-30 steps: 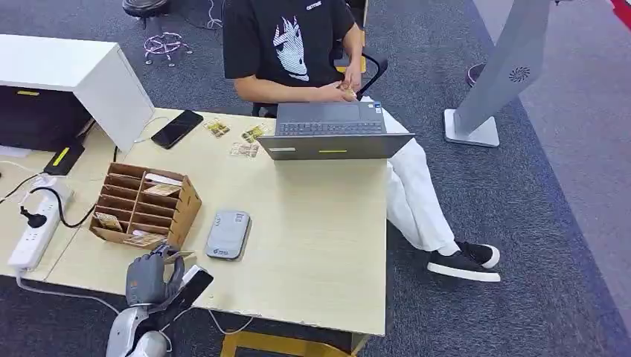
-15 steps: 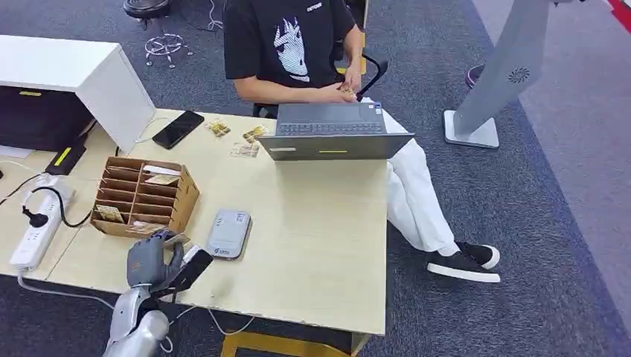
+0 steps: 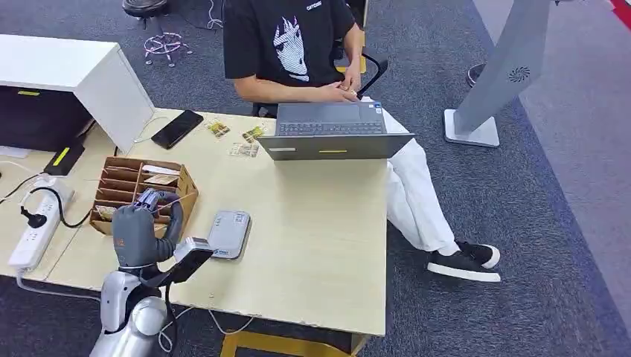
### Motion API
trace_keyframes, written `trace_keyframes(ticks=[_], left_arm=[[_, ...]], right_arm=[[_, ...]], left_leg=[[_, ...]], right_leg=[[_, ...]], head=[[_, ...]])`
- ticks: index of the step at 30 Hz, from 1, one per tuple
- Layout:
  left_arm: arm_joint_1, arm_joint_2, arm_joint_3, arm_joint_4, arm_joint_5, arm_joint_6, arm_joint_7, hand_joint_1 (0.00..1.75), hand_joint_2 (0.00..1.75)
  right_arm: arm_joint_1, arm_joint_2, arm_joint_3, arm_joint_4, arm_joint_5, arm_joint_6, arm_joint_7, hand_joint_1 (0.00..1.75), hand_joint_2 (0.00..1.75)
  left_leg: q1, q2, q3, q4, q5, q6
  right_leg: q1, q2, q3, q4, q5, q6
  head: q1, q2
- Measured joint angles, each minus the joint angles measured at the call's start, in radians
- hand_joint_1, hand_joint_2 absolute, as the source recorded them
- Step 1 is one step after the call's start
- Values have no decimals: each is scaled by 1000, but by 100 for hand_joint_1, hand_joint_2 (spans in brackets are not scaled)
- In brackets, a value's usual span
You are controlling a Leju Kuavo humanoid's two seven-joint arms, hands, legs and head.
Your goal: Pass the card to the sensor for recognition and then transmit it.
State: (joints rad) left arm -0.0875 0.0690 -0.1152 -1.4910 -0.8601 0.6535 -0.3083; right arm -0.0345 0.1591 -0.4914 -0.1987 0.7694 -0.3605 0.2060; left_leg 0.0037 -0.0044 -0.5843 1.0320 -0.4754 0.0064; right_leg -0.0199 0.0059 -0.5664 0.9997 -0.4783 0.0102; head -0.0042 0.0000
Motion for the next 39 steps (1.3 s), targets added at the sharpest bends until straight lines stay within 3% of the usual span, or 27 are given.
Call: trace_keyframes(ticks=[4, 9, 14, 16, 18, 25, 28, 33, 39], left_arm=[[23, 10, -25, -137, 65, 18, -53, 175, 175], [-6, 35, -32, -263, 79, 34, -59, 175, 175], [-102, 38, 25, -277, -156, 40, -33, 175, 175], [-156, 44, 61, -244, -263, 40, 31, 175, 175], [-219, 64, 93, -179, -286, 40, 68, 175, 175], [-299, 93, 135, -87, -308, 40, 84, 175, 175], [-332, 108, 149, -34, -406, 40, 147, 175, 175], [-424, 145, 188, 117, -558, 40, 167, 175, 175], [-491, 175, 204, 230, -622, 40, 226, 175, 175]], right_arm=[[1, 1, -11, 0, 17, -2, 2, 0, 175], [0, 1, -18, 0, 31, -1, 1, 0, 175], [-5, 1, -18, 0, 60, 5, 3, 0, 175], [-5, 1, -18, 0, 75, 13, 3, 0, 175], [-9, 1, -18, 0, 83, 16, 2, 0, 175], [-11, 1, -18, 0, 87, 18, 2, 0, 175], [-13, 1, -18, 0, 90, 22, 0, 0, 175], [-14, 1, -18, 0, 119, 34, 11, 0, 175], [-15, 1, -19, 0, 123, 34, 5, 0, 175]], left_leg=[[0, 0, 0, 0, 0, 0], [0, 0, 0, 0, 0, 0], [0, -1, 0, 0, 1, 0], [0, -1, 0, 0, 1, 0], [0, -1, 0, 0, 1, -1], [0, 0, 0, 0, 1, -1], [0, 0, 0, 0, 1, -1], [0, 0, 0, 0, 1, -1], [1, 1, 0, 0, 1, -1]], right_leg=[[0, 0, 0, 0, 0, 0], [0, 0, -1, 0, 0, 0], [0, -1, 0, 0, 0, 0], [0, -1, 0, 0, 0, 0], [0, -1, 0, 1, 1, 0], [0, 0, 0, 1, 1, 0], [0, 0, -1, 1, 1, 0], [0, 0, -1, 1, 1, -1], [0, 2, -2, 1, 1, -1]], head=[[0, 0], [0, 0], [0, 0], [0, 0], [0, 0], [0, 0], [0, 0], [0, 0], [0, 0]])
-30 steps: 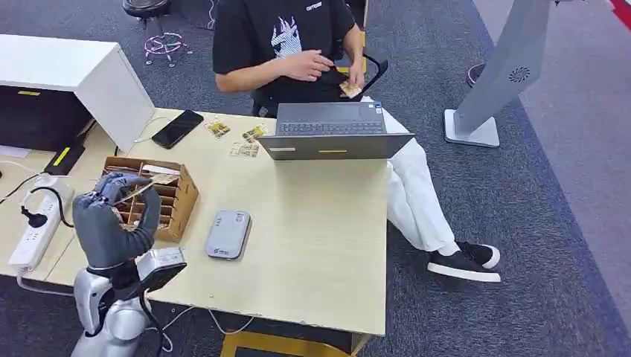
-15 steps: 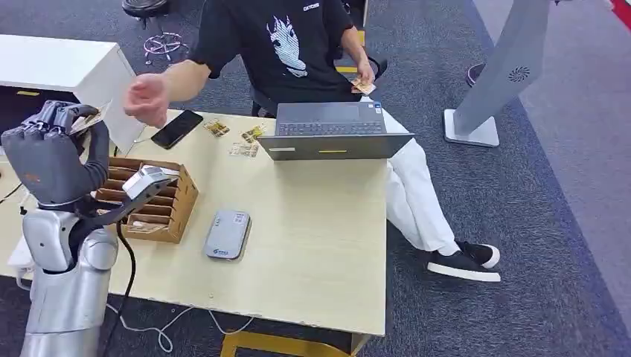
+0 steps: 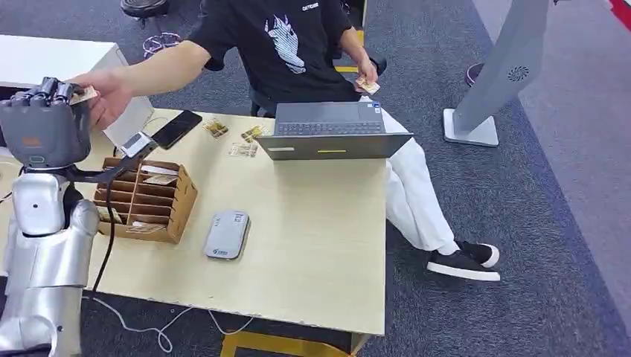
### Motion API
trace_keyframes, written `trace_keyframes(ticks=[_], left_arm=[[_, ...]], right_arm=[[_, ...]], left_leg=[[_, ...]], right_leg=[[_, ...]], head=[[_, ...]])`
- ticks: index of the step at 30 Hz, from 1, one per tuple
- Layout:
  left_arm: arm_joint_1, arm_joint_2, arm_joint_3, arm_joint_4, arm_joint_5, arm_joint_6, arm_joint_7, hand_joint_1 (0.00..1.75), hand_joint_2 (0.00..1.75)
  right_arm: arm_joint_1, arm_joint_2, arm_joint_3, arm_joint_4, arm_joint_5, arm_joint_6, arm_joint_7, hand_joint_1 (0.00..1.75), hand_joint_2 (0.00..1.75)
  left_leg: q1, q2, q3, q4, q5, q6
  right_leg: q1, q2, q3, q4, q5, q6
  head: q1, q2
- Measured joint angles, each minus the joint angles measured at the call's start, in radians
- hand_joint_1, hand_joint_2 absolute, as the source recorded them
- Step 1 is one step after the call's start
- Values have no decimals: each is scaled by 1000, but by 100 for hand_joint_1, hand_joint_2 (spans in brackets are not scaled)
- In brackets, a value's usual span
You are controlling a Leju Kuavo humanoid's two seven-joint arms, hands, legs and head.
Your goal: Pass the card to the sensor for recognition and then transmit it.
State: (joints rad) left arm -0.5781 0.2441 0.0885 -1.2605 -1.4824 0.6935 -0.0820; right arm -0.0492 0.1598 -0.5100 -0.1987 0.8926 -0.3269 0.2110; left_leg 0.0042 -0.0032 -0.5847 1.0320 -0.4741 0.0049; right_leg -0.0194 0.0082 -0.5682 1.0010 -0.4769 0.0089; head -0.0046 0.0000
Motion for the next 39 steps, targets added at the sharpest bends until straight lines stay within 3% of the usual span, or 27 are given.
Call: trace_keyframes(ticks=[7, 8, 9, 23, 24, 27, 31, 32, 36, 39], left_arm=[[-25, 4, 8, 23, -5, 0, -10, 175, 175], [-29, 4, 8, 24, -1, 0, -11, 134, 175], [-32, 3, 8, 24, 3, 0, -11, 0, 175], [-42, -17, 35, 24, 30, 0, -43, 0, 175], [-42, -18, 36, 24, 30, 0, -43, 0, 0], [-42, -20, 39, 24, 45, 0, -49, 0, 0], [-47, -44, 55, 49, 156, 0, -109, 0, 0], [-50, -48, 55, 59, 171, -1, -106, 0, 175], [-63, -49, 12, 93, 307, -74, -24, 0, 175], [-64, -34, -58, 74, 395, -201, 1, 0, 175]], right_arm=[[-2, 0, -3, 0, 2, -1, -4, 0, 175], [-2, 0, -5, 0, 5, -2, -4, 0, 175], [-2, 0, -6, 0, 8, -2, -4, 0, 175], [-2, 0, -15, 0, 17, -2, -4, 0, 175], [-2, 0, -15, 0, 17, -2, -4, 0, 175], [-2, 0, -16, 0, 17, -2, -4, 0, 175], [-2, 0, -18, 0, 18, -2, 1, 0, 175], [-2, 0, -19, 0, 18, -2, 3, 0, 175], [-1, 0, -32, 0, 18, -5, 9, 0, 175], [0, 0, -45, 0, 18, -5, 9, 0, 175]], left_leg=[[0, 2, -1, 0, -1, 0], [0, 2, -1, 0, -1, 1], [0, 2, -1, 0, -1, 1], [0, 2, -1, 0, 0, 0], [0, 2, -1, 0, 0, 0], [0, 2, -1, 0, 0, 0], [0, 2, -1, 0, -1, 1], [0, 2, -1, 0, -1, 1], [0, 3, -1, 0, -1, 0], [0, 1, -1, 0, 0, 0]], right_leg=[[0, 2, -1, 0, 0, 0], [0, 2, -1, 0, 0, 0], [0, 2, -2, 0, 0, 0], [0, 2, -1, 0, 0, 0], [0, 2, -1, 0, 0, 0], [0, 2, -1, 0, 0, 0], [0, 2, -1, 0, 0, 0], [0, 2, -2, 0, 0, 0], [0, 2, -2, 0, 0, 0], [0, 1, -1, 0, 0, 0]], head=[[0, 0], [0, 0], [1, 0], [0, 0], [0, 0], [0, 0], [0, 0], [0, 0], [0, 0], [0, 0]])
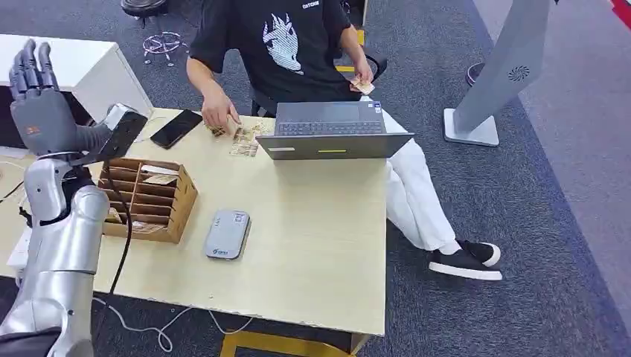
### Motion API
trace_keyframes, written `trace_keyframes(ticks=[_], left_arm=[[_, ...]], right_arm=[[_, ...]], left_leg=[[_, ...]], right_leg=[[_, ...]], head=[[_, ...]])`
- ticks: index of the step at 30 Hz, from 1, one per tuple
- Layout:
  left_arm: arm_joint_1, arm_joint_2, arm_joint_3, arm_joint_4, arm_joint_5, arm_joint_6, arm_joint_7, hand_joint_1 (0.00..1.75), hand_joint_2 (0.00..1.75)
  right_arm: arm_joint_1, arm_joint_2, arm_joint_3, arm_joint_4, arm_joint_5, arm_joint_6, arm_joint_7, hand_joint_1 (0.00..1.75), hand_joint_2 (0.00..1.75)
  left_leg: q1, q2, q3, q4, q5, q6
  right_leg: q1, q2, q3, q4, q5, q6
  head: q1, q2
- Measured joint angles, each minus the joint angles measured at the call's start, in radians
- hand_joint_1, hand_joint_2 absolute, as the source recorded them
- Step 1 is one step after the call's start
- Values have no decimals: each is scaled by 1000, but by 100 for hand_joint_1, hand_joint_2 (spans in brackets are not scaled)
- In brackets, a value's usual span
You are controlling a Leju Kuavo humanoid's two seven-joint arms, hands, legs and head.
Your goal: Pass the card to the sensor for recognition and then transmit it.
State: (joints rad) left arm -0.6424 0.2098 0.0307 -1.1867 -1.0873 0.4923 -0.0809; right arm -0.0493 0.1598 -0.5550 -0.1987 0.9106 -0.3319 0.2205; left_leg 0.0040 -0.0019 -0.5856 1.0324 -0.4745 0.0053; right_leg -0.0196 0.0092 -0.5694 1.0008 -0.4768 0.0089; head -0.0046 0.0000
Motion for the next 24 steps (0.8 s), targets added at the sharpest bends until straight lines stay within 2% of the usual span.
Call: trace_keyframes(ticks=[6, 8, 11, 14, 16, 18, 21, 24], left_arm=[[0, 19, -93, -56, 48, -68, 16, 0, 175], [0, 30, -122, -80, 103, -159, 11, 0, 175], [-1, 59, -184, -149, 227, -372, 15, 0, 175], [2, 76, -240, -232, 464, -521, -16, 0, 175], [12, 77, -259, -288, 609, -567, -46, 0, 175], [27, 85, -272, -332, 695, -600, -63, 0, 175], [50, 113, -279, -383, 779, -641, -79, 0, 175], [63, 172, -281, -425, 824, -711, -73, 0, 175]], right_arm=[[3, 0, -16, 0, 0, 0, 0, 0, 175], [3, 0, -23, 0, -1, 0, 0, 0, 175], [5, 0, -37, 0, -4, 0, 0, 0, 175], [7, 0, -52, 0, -1, 0, -2, 0, 175], [8, 0, -61, 0, 1, 0, -4, 0, 175], [8, 0, -71, 0, 2, 1, -8, 0, 175], [9, 0, -77, 0, 13, 3, -12, 0, 175], [9, 0, -86, 0, 20, 6, -14, 0, 175]], left_leg=[[0, 1, 0, 0, 0, 0], [0, 1, 0, 0, 0, 0], [0, 1, 0, 0, 0, 0], [0, 1, 0, 0, 0, 0], [0, 1, 0, 0, 0, 0], [0, 1, 0, 0, 0, 0], [0, 1, 0, 0, 0, 0], [0, 1, 0, 0, 0, 0]], right_leg=[[0, 1, 0, 0, 0, 0], [0, 1, 0, 0, 0, 0], [0, 1, 0, 0, 0, 0], [0, 1, 0, 0, 0, 0], [0, 1, 0, 0, 0, 0], [0, 1, 0, 0, 0, 0], [0, 1, 0, 0, 0, 0], [0, 1, 0, 0, 0, 0]], head=[[0, 0], [0, 0], [0, 0], [0, 0], [0, 0], [0, 0], [0, 0], [0, 0]])
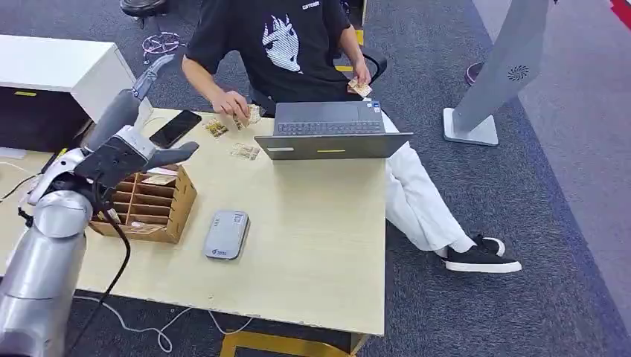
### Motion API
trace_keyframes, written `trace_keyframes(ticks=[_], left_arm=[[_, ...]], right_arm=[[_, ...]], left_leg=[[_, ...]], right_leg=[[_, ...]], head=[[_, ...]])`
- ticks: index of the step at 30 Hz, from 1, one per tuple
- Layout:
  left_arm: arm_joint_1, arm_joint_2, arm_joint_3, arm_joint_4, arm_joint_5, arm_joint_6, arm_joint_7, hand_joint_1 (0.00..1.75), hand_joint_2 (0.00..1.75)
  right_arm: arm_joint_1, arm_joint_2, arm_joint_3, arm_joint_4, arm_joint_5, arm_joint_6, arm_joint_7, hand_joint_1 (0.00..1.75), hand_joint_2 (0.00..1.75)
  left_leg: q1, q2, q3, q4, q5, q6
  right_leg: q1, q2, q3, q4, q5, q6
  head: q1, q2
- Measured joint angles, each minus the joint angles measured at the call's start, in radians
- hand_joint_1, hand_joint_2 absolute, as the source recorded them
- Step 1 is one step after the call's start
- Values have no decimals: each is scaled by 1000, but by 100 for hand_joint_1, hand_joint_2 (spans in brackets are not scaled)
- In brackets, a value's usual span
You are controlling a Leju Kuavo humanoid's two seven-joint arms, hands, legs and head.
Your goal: Pass the card to the sensor for recognition and then transmit it.
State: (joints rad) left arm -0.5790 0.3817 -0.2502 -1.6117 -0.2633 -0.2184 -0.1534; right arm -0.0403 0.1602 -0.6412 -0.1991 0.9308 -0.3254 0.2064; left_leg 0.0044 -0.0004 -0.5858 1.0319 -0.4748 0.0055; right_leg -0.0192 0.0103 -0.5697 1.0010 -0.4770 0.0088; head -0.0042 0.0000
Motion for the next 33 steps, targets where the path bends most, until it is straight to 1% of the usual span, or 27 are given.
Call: trace_keyframes(ticks=[3, 6, 9, 13, 16, 17, 19, 25, 27, 31, 33], left_arm=[[0, 96, -3, -21, 34, -84, 8, 0, 175], [9, 180, -3, -46, 65, -121, 0, 0, 175], [56, 250, -3, -84, 58, -122, -4, 0, 175], [146, 384, 2, -139, 18, -105, 0, 0, 175], [250, 476, 43, -184, -5, -87, 4, 0, 175], [280, 498, 60, -195, -12, -83, 4, 0, 175], [333, 533, 89, -213, -23, -81, 7, 0, 175], [436, 592, 162, -237, -55, -81, 30, 0, 175], [484, 614, 195, -245, -58, -81, 39, 0, 175], [548, 643, 243, -256, -59, -81, 44, 0, 175], [585, 650, 276, -261, -85, -72, 74, 0, 175]], right_arm=[[1, 0, -5, 0, 3, 5, -4, 0, 175], [1, 0, -11, 0, 14, 19, -3, 0, 175], [0, 0, -15, 0, 16, 22, 0, 0, 175], [0, 0, -26, 0, 19, 30, 8, 0, 175], [1, 0, -29, 0, 33, 36, 18, 0, 175], [1, 0, -31, 0, 34, 36, 20, 0, 175], [0, 0, -34, -1, 36, 36, 24, 0, 175], [0, 0, -34, -4, 50, 35, 15, 0, 175], [0, 0, -35, -5, 51, 35, 11, 0, 175], [0, 0, -37, -5, 51, 35, 11, 0, 175], [-1, 0, -39, -6, 53, 34, 18, 0, 175]], left_leg=[[0, 2, 1, 0, 0, 0], [1, 1, 0, 0, 0, 0], [1, 2, 0, -1, 0, 0], [0, 2, 0, -1, -1, -1], [0, 2, 0, -1, -1, -1], [0, 1, 0, -1, -1, -1], [0, 0, 0, -1, -1, -1], [0, 1, 0, -1, -1, -1], [0, 1, 0, -1, -1, -1], [0, 0, 0, -1, -1, -1], [0, 0, 0, -1, -1, -1]], right_leg=[[0, 2, -1, 0, 0, 0], [0, 2, 0, 1, 0, 0], [0, 2, 0, 1, 0, -1], [0, 3, 0, 1, -1, 0], [0, 3, -1, 0, -1, 0], [0, 2, -1, 0, -2, 0], [0, 1, 0, 0, -2, 0], [0, 1, 0, 0, -2, 0], [0, 1, 0, 0, -2, 0], [0, 0, 1, 0, -2, 0], [0, 0, 1, 0, -2, 0]], head=[[0, 0], [0, 0], [0, 0], [0, 0], [0, 0], [0, 0], [0, 0], [0, 0], [0, 0], [0, 0], [0, 0]])
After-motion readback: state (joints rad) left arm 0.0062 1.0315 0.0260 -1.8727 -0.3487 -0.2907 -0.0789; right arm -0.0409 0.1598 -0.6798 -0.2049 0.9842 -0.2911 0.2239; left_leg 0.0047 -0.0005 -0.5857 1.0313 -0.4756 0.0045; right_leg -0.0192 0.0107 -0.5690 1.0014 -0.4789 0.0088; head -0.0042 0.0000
